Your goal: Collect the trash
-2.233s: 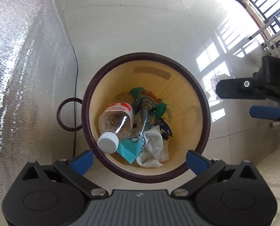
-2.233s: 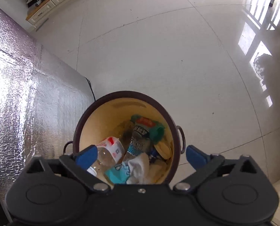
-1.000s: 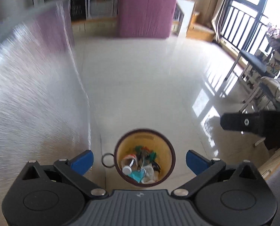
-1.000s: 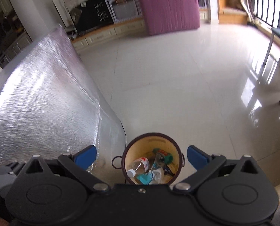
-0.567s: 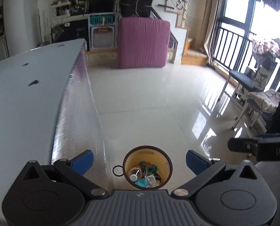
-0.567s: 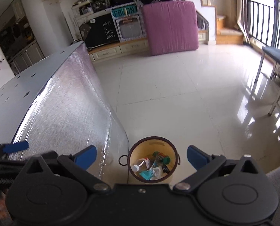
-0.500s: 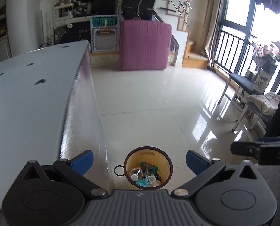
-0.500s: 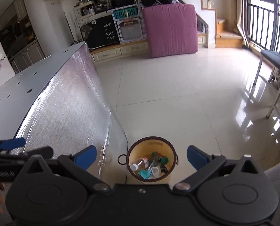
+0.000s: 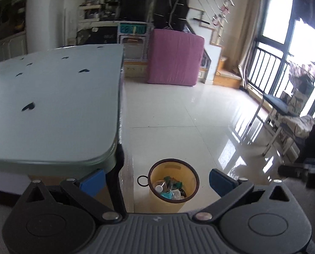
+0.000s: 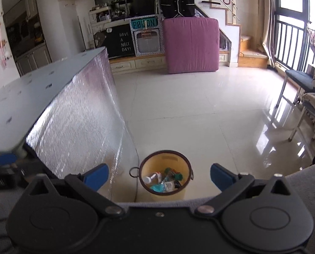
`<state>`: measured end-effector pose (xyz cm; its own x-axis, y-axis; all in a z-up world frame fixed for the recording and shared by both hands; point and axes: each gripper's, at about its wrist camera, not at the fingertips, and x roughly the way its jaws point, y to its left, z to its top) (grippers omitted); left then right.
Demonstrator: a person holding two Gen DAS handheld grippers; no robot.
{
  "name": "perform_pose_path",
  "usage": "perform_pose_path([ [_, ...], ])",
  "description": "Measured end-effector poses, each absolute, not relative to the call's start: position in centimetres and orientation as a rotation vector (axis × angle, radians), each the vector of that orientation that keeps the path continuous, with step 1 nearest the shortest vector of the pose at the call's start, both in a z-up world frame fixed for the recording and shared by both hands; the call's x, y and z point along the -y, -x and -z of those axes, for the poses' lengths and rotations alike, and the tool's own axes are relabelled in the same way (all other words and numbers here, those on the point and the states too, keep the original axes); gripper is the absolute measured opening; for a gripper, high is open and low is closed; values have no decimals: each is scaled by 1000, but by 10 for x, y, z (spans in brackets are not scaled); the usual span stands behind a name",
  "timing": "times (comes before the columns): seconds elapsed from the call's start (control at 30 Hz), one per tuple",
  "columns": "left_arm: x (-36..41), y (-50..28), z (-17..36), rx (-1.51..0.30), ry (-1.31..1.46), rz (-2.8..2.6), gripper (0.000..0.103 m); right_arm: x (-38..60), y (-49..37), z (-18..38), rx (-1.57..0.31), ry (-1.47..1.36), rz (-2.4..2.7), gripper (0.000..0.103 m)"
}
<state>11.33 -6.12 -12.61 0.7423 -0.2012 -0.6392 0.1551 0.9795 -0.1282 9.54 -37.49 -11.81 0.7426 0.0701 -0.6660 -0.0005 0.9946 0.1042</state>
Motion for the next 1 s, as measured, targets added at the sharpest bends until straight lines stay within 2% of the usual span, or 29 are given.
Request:
perform_pose_path([
  [1.0,66,-101,129,-698,23,167,103,367,-73,125,-696,-74,5,103],
])
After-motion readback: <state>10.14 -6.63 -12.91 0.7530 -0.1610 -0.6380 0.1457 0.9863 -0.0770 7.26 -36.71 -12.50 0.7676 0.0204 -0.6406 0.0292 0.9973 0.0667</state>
